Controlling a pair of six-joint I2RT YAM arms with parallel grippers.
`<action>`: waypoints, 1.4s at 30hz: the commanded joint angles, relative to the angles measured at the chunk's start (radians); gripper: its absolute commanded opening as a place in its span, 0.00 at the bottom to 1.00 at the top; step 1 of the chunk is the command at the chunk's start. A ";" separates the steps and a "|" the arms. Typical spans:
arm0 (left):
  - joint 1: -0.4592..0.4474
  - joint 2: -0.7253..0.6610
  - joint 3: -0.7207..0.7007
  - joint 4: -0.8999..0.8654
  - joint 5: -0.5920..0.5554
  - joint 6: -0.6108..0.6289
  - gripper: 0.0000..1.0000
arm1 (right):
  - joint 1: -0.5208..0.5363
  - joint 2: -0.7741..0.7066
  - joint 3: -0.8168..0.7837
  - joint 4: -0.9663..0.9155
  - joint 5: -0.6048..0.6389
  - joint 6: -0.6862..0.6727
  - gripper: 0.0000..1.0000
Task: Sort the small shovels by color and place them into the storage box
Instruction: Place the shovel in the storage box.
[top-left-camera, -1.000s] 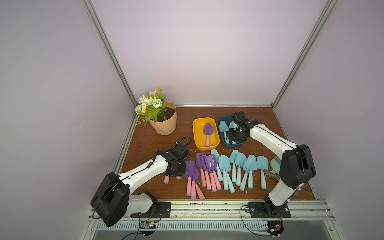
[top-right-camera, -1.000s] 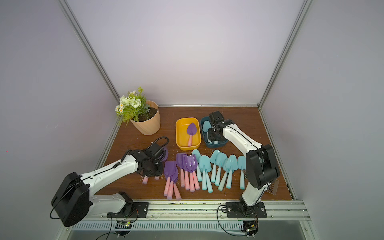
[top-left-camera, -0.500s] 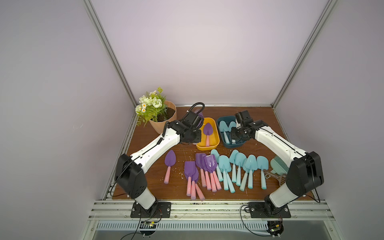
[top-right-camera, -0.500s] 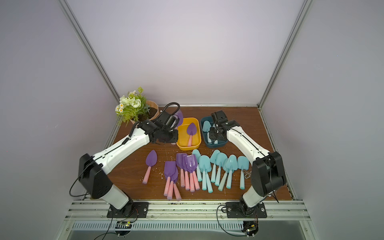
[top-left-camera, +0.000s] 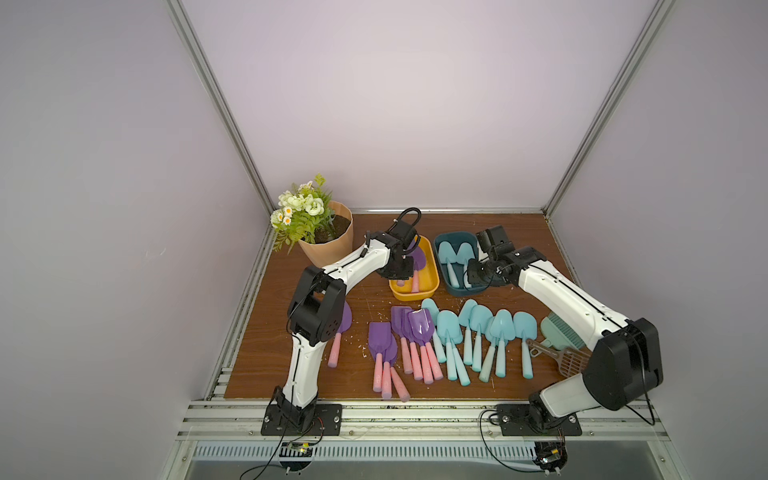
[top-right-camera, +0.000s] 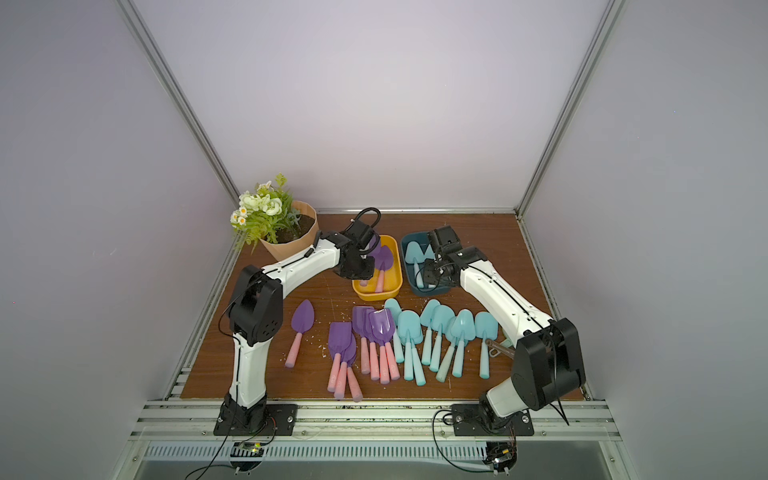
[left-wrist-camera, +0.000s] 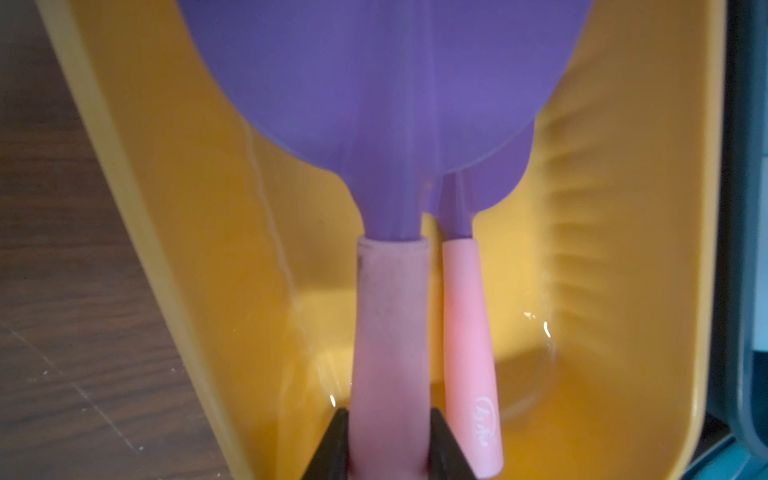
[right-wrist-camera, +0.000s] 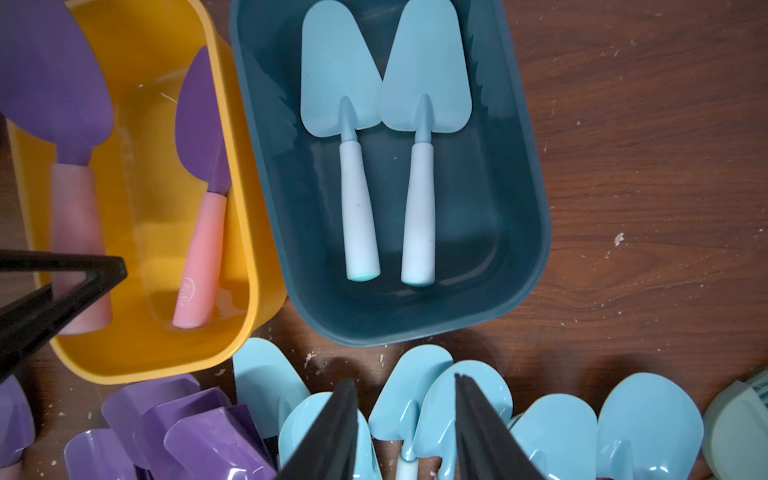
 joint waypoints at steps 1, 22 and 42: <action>0.008 0.019 0.042 0.004 0.035 -0.012 0.01 | 0.000 -0.033 -0.015 -0.013 0.018 0.001 0.43; 0.007 0.065 -0.023 0.039 0.086 -0.062 0.40 | 0.000 -0.106 -0.167 0.023 0.001 0.065 0.43; -0.073 -0.196 -0.052 0.158 -0.063 -0.101 0.62 | 0.001 -0.366 -0.559 -0.114 -0.108 0.263 0.41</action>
